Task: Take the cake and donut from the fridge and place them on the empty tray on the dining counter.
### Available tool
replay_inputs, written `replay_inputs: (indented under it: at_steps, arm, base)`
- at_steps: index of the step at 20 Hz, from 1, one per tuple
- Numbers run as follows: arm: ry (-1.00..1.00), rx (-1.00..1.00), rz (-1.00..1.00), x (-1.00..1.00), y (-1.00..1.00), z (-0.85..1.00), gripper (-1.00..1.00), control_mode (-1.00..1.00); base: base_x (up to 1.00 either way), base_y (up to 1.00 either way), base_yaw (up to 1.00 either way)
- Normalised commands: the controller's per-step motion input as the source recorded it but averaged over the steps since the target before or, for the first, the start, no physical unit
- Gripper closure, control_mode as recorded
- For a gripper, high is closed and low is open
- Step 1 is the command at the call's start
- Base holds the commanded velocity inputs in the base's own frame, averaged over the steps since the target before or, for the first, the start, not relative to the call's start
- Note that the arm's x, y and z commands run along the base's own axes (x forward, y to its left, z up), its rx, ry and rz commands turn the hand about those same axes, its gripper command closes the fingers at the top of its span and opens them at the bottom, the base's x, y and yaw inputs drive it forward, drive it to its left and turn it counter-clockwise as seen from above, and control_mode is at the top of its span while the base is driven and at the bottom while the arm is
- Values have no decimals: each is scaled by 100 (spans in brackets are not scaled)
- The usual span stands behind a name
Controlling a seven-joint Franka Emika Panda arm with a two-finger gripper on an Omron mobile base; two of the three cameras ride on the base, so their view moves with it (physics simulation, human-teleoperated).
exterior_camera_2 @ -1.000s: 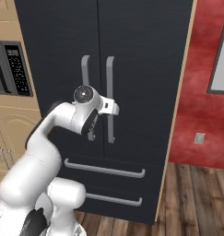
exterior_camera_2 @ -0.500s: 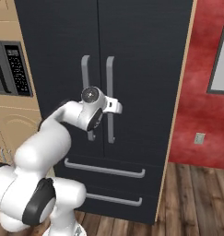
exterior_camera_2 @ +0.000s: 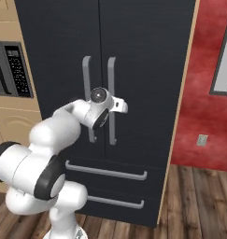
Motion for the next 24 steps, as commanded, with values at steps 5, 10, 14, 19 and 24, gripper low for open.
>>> replay_inputs:
  at_steps: [5, 10, 14, 19, 24]
  arm:
    - [-5, -2, 0, 42, 0, -19, -100, -100]
    - [-8, -4, 0, 52, 0, -34, -100, -100]
    - [0, 0, 0, 84, 0, -53, 100, -100]
    - [15, 8, -5, 31, -54, -23, 100, -100]
    - [39, 29, -28, -71, -100, 0, 100, -100]
  base:
    - [0, 0, 0]
    - [0, 0, 0]
    - [0, 0, 0]
    - [0, 0, 0]
    - [0, 0, 0]
